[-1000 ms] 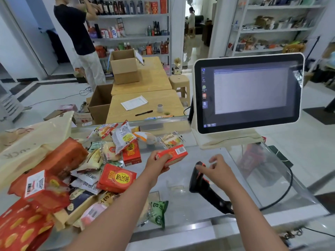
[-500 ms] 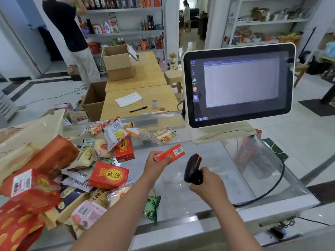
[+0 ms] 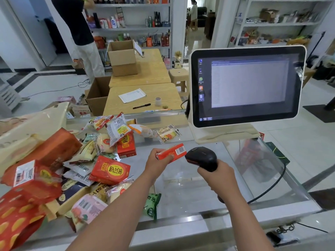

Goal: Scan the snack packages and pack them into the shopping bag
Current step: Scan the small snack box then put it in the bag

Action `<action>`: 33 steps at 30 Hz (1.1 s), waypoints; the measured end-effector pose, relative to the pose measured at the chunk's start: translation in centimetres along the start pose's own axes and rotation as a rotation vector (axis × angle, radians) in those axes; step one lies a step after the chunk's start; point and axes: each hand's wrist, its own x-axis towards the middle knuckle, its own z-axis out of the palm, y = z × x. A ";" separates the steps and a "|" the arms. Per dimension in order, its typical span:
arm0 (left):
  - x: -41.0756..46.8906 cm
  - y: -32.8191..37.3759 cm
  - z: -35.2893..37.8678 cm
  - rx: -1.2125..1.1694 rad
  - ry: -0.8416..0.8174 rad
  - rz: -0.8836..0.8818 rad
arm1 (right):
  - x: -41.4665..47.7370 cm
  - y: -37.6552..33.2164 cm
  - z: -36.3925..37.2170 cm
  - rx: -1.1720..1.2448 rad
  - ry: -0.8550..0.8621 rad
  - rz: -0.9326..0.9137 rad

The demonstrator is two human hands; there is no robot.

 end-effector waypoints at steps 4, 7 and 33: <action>0.1 -0.1 0.0 0.023 -0.008 0.007 | 0.0 0.0 0.0 0.022 -0.017 -0.008; 0.2 -0.1 0.0 0.031 -0.008 0.005 | 0.0 0.0 0.0 0.032 -0.025 -0.008; -0.1 -0.2 0.1 0.042 0.000 0.036 | -0.1 0.2 -0.1 0.072 -0.032 0.000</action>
